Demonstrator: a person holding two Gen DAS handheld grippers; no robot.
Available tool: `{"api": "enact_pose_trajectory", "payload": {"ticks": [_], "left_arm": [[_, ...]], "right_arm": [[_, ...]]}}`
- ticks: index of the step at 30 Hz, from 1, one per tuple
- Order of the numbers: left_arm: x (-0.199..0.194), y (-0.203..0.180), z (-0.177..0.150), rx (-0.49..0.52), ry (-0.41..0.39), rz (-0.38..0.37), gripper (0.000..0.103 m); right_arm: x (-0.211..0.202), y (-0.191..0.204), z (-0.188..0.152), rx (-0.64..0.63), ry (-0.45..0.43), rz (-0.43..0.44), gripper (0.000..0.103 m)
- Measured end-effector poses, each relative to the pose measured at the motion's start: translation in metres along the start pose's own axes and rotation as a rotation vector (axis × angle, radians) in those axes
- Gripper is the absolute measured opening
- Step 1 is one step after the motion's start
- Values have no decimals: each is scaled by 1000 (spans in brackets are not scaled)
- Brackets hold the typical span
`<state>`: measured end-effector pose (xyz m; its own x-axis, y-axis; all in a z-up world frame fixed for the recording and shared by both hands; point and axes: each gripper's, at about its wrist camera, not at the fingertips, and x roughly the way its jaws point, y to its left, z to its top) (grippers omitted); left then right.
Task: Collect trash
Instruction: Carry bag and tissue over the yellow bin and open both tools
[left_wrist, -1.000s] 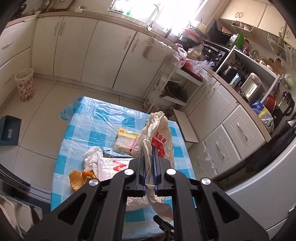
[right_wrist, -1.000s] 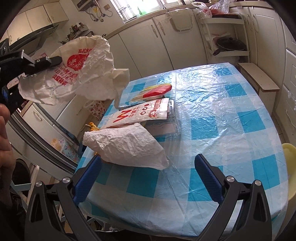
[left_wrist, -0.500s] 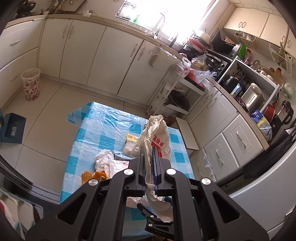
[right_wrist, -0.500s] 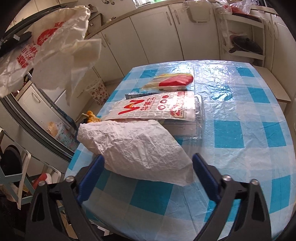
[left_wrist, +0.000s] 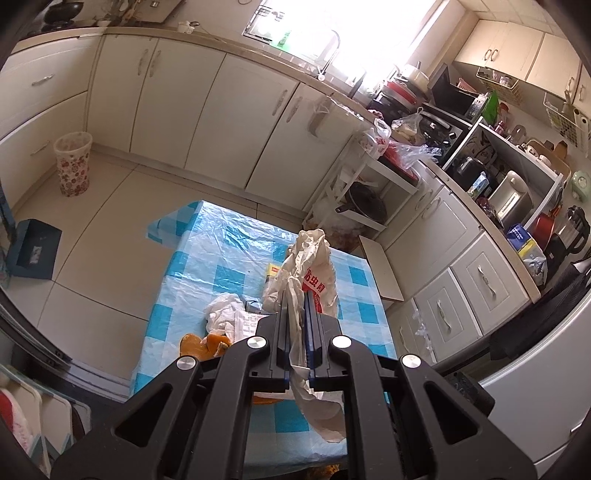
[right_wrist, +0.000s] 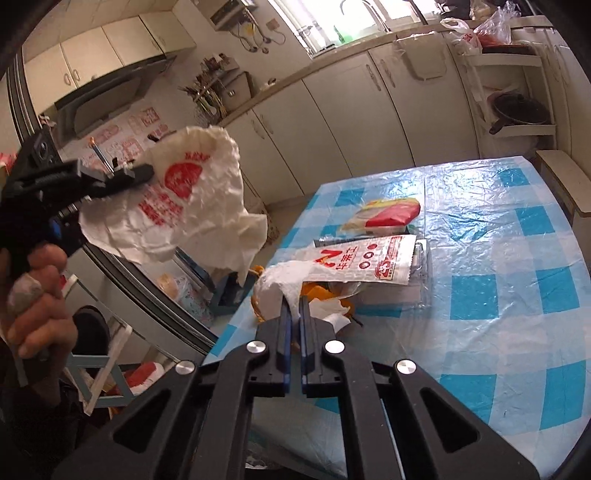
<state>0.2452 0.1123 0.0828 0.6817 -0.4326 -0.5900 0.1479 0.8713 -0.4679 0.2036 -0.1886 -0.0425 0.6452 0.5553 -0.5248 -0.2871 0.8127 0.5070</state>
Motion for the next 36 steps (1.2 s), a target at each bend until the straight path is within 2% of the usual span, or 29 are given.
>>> {"api": "enact_pose_trajectory", "payload": {"ticks": [7,11,16,21,25,31,36], "left_arm": [[-10,-15,-1,27,-6,-11,6],[-3,-36,-9,60,18,-39,6],[25,-78,-30,119,86,-92,6],[63,-133,-58,192,163,-147,6],[100,-182,-84,245,231,-189,6],[165,-253,-130,309,335,-233,6],[233,-308,-182,380,423,-227,6]], "right_arm": [[-54,-18,10,97,-131,63,4],[-105,-38,12,138,-214,51,4],[-173,-83,0,226,-283,-41,4],[-237,-137,-17,297,-333,-202,4],[-265,-176,-34,338,-334,-336,4],[-268,-230,-61,362,-278,-509,4],[-245,-278,-81,398,-178,-544,4]]}}
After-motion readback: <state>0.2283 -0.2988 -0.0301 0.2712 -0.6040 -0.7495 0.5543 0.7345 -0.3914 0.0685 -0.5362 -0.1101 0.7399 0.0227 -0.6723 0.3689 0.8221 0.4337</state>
